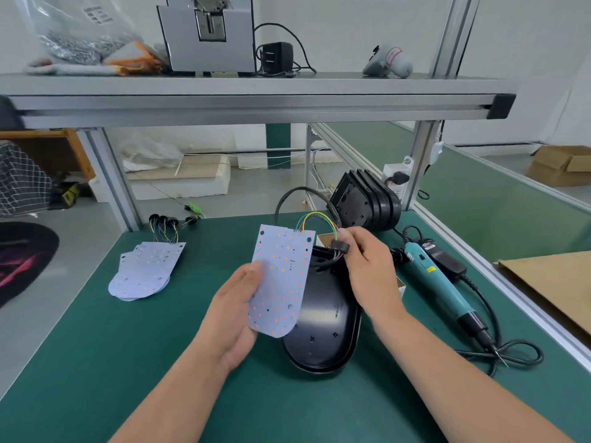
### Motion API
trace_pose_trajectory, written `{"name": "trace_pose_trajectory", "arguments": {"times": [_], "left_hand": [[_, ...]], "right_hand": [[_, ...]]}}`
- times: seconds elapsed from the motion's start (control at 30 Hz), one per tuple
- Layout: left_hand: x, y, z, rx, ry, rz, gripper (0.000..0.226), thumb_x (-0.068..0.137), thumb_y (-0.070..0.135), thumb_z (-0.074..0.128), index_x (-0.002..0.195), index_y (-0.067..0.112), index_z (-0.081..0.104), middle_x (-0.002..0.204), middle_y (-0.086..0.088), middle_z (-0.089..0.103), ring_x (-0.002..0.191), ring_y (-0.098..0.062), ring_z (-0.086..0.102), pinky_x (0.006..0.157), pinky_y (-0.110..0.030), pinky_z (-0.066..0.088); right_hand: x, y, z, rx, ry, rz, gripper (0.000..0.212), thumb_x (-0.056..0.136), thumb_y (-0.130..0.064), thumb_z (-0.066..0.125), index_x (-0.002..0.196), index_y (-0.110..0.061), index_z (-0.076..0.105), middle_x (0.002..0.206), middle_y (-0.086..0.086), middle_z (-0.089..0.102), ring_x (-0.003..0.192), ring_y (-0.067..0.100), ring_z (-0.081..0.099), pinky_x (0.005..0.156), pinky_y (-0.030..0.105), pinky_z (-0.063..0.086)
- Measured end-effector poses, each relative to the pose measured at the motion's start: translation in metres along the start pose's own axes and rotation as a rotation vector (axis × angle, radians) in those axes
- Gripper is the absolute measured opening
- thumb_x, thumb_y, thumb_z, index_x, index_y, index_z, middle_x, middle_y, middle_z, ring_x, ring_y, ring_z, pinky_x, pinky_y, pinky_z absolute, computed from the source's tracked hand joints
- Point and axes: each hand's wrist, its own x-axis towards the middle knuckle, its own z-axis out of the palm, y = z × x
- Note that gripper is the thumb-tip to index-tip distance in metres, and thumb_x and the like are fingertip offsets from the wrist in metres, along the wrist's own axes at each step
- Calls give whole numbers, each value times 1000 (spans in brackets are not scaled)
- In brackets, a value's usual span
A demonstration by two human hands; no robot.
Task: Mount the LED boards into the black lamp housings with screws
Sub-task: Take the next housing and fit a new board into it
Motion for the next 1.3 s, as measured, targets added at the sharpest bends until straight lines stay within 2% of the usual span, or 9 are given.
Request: {"name": "trace_pose_trajectory", "arguments": {"times": [0.1, 0.2, 0.27, 0.37, 0.6, 0.8, 1.0, 1.17, 1.3], "left_hand": [[-4, -5, 9, -86, -76, -130, 43, 105, 40, 57, 137, 15, 69, 135, -8, 73, 113, -22, 74, 80, -36, 63], [-6, -7, 13, -131, -97, -124, 45, 103, 43, 57, 136, 17, 72, 135, -6, 73, 110, -19, 75, 78, -33, 63], [-5, -8, 13, -122, -86, -78, 48, 101, 43, 56, 139, 15, 68, 136, -8, 73, 111, -21, 75, 79, -33, 63], [-4, -11, 12, -117, -70, -47, 51, 99, 44, 57, 139, 13, 66, 134, -9, 74, 107, -20, 76, 77, -32, 63], [-2, -13, 8, -221, -167, -131, 47, 99, 44, 59, 134, 16, 73, 112, -1, 77, 86, -15, 75, 71, -30, 62], [-2, -13, 11, -235, -111, -137, 60, 100, 48, 59, 144, 8, 64, 127, -14, 66, 109, -33, 57, 99, -47, 45], [6, -16, 8, -259, -34, -106, 60, 100, 47, 60, 142, 5, 63, 125, -19, 58, 116, -37, 48, 102, -56, 36], [4, -15, 11, -298, -86, -130, 56, 94, 51, 62, 132, 11, 74, 131, -20, 68, 112, -37, 69, 100, -55, 59], [6, -16, 9, -244, -35, -91, 52, 97, 49, 60, 128, 12, 76, 131, -19, 72, 117, -37, 71, 104, -51, 57]], "right_hand": [[-1, -1, 4, 135, -60, 10, 22, 102, -15, 58, 88, -27, 70, 88, -10, 69, 90, 15, 62, 84, 31, 48], [-4, -5, 6, 208, -187, -23, 14, 98, -20, 69, 84, -21, 71, 79, -15, 64, 80, 0, 57, 75, 16, 45], [-4, -1, 6, 180, -288, -30, 5, 92, -1, 73, 97, -1, 71, 84, -12, 70, 83, -4, 63, 79, 13, 49], [-2, 2, 3, 149, -347, -13, 35, 79, 17, 76, 109, 1, 67, 100, -13, 74, 97, 7, 73, 85, 21, 55], [2, 1, -2, 91, -482, -17, 31, 83, -8, 86, 107, -19, 69, 104, 7, 75, 101, 33, 71, 97, 52, 54], [-3, 1, 2, 96, -587, 54, 35, 86, -25, 86, 117, -33, 72, 112, -7, 78, 110, 18, 72, 102, 41, 54], [-2, -6, -2, 23, -607, 85, 40, 81, -32, 87, 115, -47, 71, 109, -14, 79, 109, 4, 72, 91, 16, 50], [-3, -3, 0, 63, -642, 82, 66, 70, -42, 91, 130, -24, 70, 119, -3, 77, 117, 12, 70, 106, 35, 50], [-2, -3, 0, 194, -624, 103, 97, 52, -64, 95, 130, -12, 70, 110, 4, 76, 103, 14, 69, 95, 27, 52]]}}
